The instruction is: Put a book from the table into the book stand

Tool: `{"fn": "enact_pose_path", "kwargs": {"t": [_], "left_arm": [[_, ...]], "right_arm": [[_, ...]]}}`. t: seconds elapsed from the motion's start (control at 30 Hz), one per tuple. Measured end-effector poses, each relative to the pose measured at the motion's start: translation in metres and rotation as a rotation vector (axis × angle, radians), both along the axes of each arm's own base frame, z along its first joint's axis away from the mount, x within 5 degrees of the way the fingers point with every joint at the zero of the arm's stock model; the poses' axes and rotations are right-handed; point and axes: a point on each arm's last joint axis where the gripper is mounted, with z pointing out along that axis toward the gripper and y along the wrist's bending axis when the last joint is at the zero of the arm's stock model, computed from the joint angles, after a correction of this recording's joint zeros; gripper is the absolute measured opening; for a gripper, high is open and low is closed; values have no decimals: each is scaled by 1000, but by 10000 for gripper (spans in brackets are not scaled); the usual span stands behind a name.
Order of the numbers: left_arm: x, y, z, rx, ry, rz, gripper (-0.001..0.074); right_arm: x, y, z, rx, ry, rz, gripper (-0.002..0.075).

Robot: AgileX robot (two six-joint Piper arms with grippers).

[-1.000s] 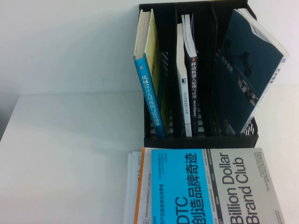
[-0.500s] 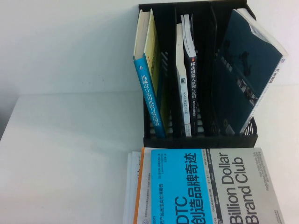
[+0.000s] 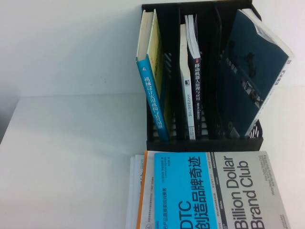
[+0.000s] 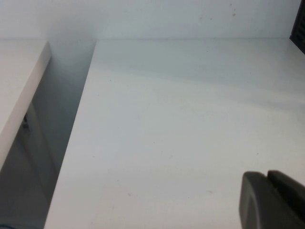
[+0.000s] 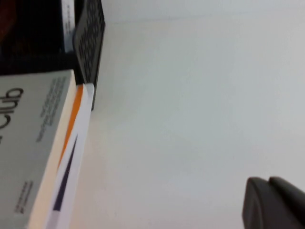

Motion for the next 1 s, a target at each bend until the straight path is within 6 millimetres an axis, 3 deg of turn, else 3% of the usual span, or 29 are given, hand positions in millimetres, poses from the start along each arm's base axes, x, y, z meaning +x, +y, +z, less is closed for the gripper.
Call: {"fn": "enact_pose_path", "kwargs": {"t": [0.1, 0.3, 1.0], "left_arm": [[0, 0, 0, 0, 0, 0, -3], [0, 0, 0, -2, 2, 0, -3], [0, 0, 0, -3, 3, 0, -3]], "right_arm": [[3, 1, -17, -6, 18, 8, -3], [6, 2, -15, -8, -53, 23, -3], [6, -4, -14, -29, -61, -96, -3]]}}
